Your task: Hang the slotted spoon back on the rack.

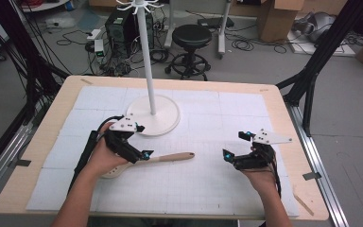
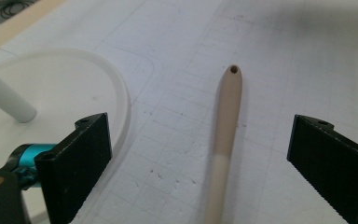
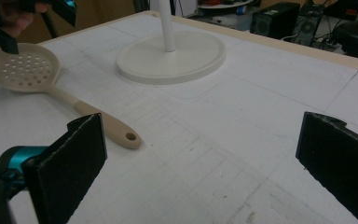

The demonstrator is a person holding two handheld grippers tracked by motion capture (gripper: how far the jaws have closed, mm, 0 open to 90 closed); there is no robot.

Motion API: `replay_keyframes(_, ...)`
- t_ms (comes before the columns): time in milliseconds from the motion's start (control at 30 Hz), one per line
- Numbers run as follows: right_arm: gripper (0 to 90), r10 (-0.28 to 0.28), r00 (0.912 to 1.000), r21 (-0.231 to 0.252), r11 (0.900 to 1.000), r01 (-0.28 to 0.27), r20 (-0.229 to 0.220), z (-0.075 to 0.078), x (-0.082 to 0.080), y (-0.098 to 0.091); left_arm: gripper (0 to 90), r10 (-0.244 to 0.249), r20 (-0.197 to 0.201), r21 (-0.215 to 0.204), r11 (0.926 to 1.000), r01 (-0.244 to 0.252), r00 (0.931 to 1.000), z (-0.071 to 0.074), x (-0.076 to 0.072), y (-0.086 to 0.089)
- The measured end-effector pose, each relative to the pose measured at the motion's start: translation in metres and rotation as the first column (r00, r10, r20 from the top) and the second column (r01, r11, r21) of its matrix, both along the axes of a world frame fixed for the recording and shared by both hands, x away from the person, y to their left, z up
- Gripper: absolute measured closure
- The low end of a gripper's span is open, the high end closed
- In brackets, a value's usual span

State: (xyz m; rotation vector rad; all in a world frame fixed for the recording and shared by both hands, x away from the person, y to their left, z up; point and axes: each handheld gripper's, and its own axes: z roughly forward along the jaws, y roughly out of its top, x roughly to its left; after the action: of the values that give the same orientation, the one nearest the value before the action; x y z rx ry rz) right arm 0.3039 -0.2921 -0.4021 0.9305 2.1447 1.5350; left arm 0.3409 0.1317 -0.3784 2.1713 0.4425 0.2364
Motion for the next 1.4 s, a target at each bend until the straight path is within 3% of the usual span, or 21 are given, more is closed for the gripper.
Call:
replay_keyframes(233, 0.8, 0.001, 1.0, -0.003, 1.0, -0.001, 0.007, -0.001, 0.001, 0.0, 7.5, -0.027, -0.039, 0.101, 0.9944, 0.031, 0.9989, -0.015, 0.007, -0.025)
replay_keyframes(400, 0.7, 0.002, 1.0, 0.001, 1.0, -0.002, 0.003, -0.001, 0.001, 0.0, 12.4, -0.05, -0.06, 0.183, 0.9814, 0.06, 0.997, -0.024, 0.01, -0.036)
replay_keyframes(533, 0.8, 0.002, 1.0, -0.001, 1.0, -0.002, -0.002, -0.001, 0.001, 0.0, 18.8, -0.067, -0.068, 0.243, 0.9666, 0.082, 0.9954, -0.029, 0.01, -0.044)
replay_keyframes(667, 0.8, 0.001, 1.0, -0.007, 1.0, -0.001, 0.001, -0.001, 0.001, 0.001, 29.3, -0.072, -0.088, 0.262, 0.9606, 0.093, 0.9935, -0.033, 0.01, -0.049)
replay_keyframes(767, 0.8, 0.002, 1.0, -0.006, 1.0, -0.002, 0.002, -0.002, 0.001, 0.001, 36.2, -0.089, -0.097, 0.297, 0.9481, 0.114, 0.9913, -0.034, 0.012, -0.051)
replay_keyframes(933, 0.8, 0.007, 1.0, -0.007, 0.9999, -0.007, -0.002, -0.002, 0.002, 0.002, 43.2, -0.116, -0.117, 0.322, 0.935, 0.148, 0.9864, -0.036, 0.012, -0.061)
replay_keyframes(1133, 0.8, 0.006, 1.0, -0.003, 1.0, -0.005, 0.0, -0.001, 0.001, 0.0, 50.0, -0.149, -0.145, 0.375, 0.9066, 0.194, 0.9781, -0.041, 0.012, -0.072)
replay_keyframes(1400, 0.8, 0.006, 1.0, -0.001, 1.0, -0.006, -0.001, -0.002, 0.002, 0.0, 58.0, -0.16, -0.182, 0.378, 0.8993, 0.219, 0.9701, -0.04, 0.014, -0.076)
